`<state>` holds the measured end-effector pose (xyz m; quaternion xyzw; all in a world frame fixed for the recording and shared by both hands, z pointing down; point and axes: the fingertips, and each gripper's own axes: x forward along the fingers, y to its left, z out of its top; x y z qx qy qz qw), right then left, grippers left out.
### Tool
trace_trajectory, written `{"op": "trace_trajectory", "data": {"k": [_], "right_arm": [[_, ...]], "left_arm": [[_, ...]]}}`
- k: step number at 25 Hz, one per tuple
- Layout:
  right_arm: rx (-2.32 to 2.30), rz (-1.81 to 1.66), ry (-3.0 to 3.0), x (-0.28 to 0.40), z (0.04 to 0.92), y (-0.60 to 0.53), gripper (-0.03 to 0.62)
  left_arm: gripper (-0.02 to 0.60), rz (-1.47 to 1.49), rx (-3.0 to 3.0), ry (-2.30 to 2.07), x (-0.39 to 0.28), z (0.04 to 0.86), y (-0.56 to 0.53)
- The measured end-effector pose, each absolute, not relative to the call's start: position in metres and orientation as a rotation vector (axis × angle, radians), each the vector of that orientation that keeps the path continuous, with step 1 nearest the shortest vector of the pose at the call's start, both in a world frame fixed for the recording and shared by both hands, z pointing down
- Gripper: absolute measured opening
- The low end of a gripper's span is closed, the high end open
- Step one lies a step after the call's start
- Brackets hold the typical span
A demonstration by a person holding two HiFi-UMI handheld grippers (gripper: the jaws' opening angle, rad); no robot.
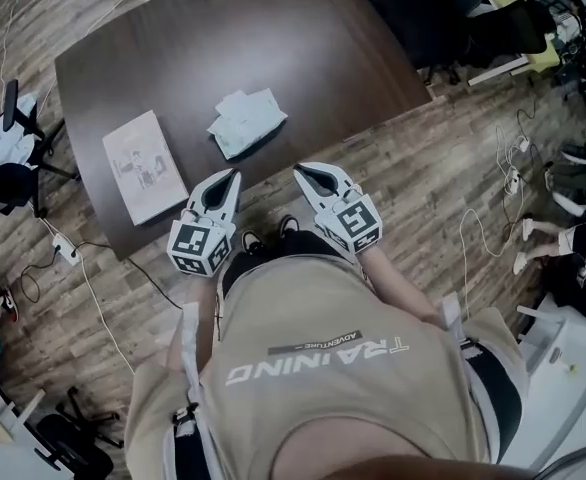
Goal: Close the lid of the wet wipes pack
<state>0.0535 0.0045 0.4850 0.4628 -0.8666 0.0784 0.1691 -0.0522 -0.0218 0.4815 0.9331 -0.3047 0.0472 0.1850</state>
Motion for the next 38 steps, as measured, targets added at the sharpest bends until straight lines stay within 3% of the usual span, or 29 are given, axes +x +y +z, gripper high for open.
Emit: {"op": "trace_trajectory", "data": {"k": [13, 38], "right_arm": [[1.173, 0.232, -2.555, 0.027, 0.494, -0.067, 0.015], [0.637, 0.461, -2.644, 0.061, 0.584, -0.270, 0.015]], "left_arm": [[0.005, 0.136, 2.523, -0.939, -0.066, 0.491, -0.057], [0.005, 0.196, 2.256, -1.273, -0.025, 0.513, -0.227]]}}
